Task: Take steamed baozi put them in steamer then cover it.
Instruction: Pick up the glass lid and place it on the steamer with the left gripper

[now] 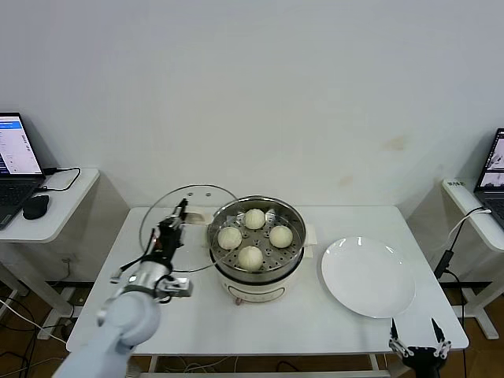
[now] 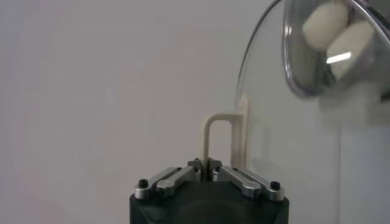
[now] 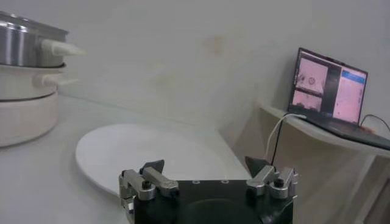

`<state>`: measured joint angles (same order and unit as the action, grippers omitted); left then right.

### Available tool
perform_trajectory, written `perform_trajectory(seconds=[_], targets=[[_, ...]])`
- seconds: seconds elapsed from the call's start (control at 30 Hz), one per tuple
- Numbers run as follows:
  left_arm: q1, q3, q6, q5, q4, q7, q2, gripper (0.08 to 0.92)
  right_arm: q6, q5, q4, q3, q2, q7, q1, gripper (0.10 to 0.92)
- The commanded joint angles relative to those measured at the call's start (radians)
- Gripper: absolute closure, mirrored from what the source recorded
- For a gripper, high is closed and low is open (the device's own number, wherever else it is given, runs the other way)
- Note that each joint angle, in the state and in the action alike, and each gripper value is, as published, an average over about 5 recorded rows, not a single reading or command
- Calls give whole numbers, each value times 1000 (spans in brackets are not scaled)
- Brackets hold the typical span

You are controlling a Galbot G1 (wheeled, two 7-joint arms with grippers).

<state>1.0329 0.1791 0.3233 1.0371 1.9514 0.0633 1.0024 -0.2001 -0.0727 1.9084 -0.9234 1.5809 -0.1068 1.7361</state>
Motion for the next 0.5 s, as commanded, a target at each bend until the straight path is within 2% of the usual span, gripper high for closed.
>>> perform_trajectory(seconds=[0.03, 0.27, 0.5], targets=[[-168, -194, 101, 208, -96, 119, 206, 868, 17, -54, -19, 22, 1, 29, -20, 202], [-185, -212, 124, 297, -163, 167, 357, 868, 16, -67, -32, 32, 2, 29, -28, 203], [-197, -221, 136, 341, -218, 188, 422, 868, 13, -77, -42, 40, 2, 29, -27, 203]])
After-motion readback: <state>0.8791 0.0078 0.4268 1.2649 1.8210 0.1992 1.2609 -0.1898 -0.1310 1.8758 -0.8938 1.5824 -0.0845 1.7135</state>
